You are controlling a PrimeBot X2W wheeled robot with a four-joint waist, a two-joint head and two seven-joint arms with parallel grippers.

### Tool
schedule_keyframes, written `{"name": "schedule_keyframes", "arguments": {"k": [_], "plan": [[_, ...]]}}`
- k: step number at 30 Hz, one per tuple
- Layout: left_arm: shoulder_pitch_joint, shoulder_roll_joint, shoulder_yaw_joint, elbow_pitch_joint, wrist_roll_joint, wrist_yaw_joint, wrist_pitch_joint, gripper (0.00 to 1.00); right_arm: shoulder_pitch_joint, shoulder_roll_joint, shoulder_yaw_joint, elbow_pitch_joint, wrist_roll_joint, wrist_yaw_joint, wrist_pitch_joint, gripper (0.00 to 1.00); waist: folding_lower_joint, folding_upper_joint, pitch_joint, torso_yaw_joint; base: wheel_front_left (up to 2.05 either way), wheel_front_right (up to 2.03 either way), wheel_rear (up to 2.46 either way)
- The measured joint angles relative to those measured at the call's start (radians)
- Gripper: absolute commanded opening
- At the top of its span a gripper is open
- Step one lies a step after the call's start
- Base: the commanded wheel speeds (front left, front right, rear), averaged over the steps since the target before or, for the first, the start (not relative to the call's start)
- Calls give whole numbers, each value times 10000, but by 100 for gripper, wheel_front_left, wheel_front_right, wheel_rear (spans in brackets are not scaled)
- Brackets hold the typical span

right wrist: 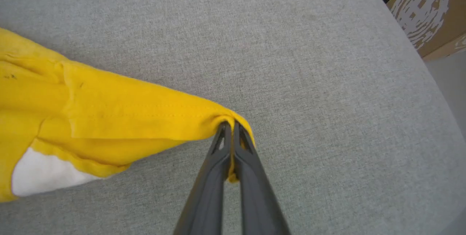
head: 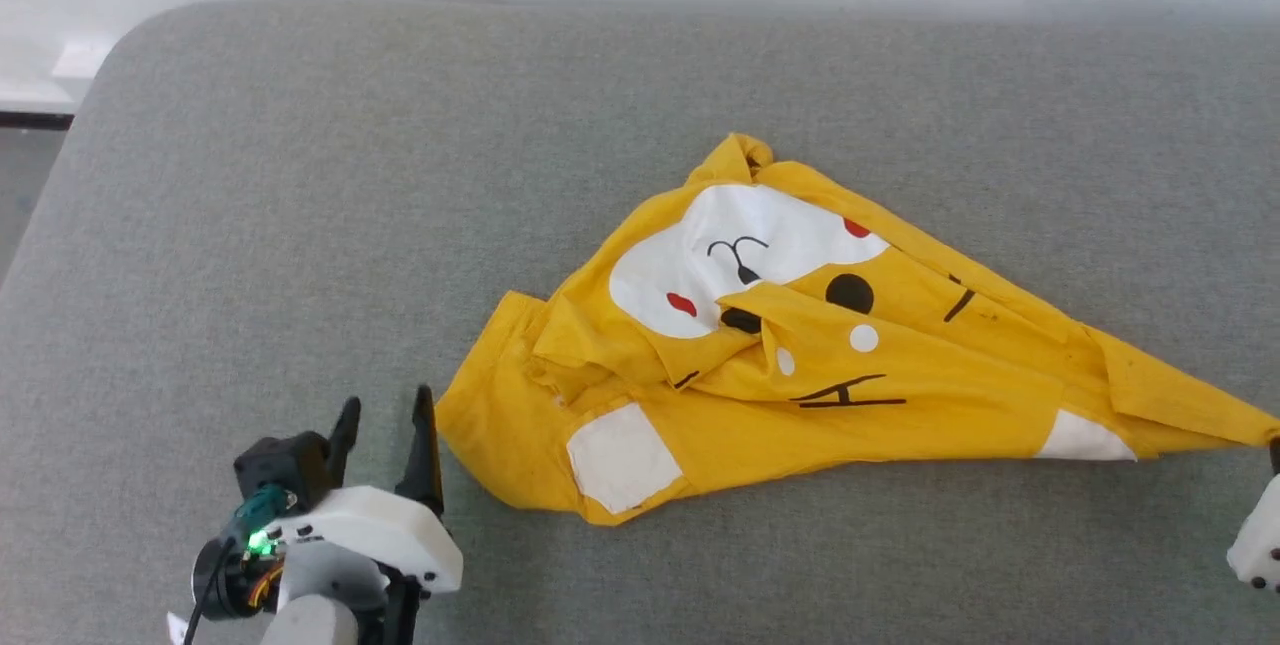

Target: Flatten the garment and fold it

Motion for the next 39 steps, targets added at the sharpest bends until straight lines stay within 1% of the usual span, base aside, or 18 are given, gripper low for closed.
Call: {"name": "schedule_keyframes", "arguments": {"k": [3, 6, 10, 14, 19, 25, 26, 27, 28, 29, 34, 39], "plan": [[35, 159, -48, 125, -48, 0, 807, 100, 92, 12, 71, 171, 497, 0, -857, 100, 0, 0, -87, -140, 0, 0, 0], [38, 318, -84, 82, -100, 0, 1534, 100, 429, 2, 449, 222, 612, -2, -1904, 100, 0, 0, -148, -309, 0, 0, 0], [68, 485, -90, -119, -226, 19, 2545, 100, 967, 25, 1221, 125, 583, 0, -3381, 100, 0, 0, -204, -571, 0, 0, 0], [125, 692, -75, -382, -267, 163, 3400, 100, 1353, 19, 1638, 23, 581, 0, -4512, 100, 0, 0, -237, -843, 0, 0, 0], [240, 984, -105, -479, -270, 472, 4623, 100, 1757, 17, 2192, -288, 596, 0, -5095, 100, 0, 0, -255, -1181, 0, 0, 0], [159, 1354, -251, -543, -274, 477, 5873, 100, 1860, 13, 2541, -295, 606, 0, -5183, 100, 0, 0, -272, -1468, 0, 0, 0], [100, 1394, -299, -539, -284, 445, 6086, 41, 1860, 17, 2592, -290, 598, 0, -5181, 100, 0, 0, -276, -1489, 0, 0, 0], [31, 1419, -349, -543, -326, 399, 6253, 5, 1856, 21, 2621, -286, 577, 0, -5179, 100, 0, 0, -280, -1504, 0, 0, 0], [-2, 1461, -422, -556, -336, 349, 6351, 0, 1850, 21, 2617, -276, 558, 0, -5168, 100, 0, 0, -284, -1519, 0, 0, 0], [-19, 1486, -476, -579, -341, 272, 6404, 0, 1838, 19, 2591, -259, 510, 0, -5154, 100, 0, 0, -290, -1533, 0, 0, 0], [0, 1402, -564, -673, -378, 268, 6320, 0, 1230, 13, 2174, 194, 92, -2, -4671, 100, 1, 0, -295, -1532, 0, 0, 0], [58, 1381, -606, -802, -422, 268, 6197, 0, -22, 23, 1321, 1298, -52, 0, -3611, 100, 1, 0, -233, -1394, 0, 0, 0]]}}
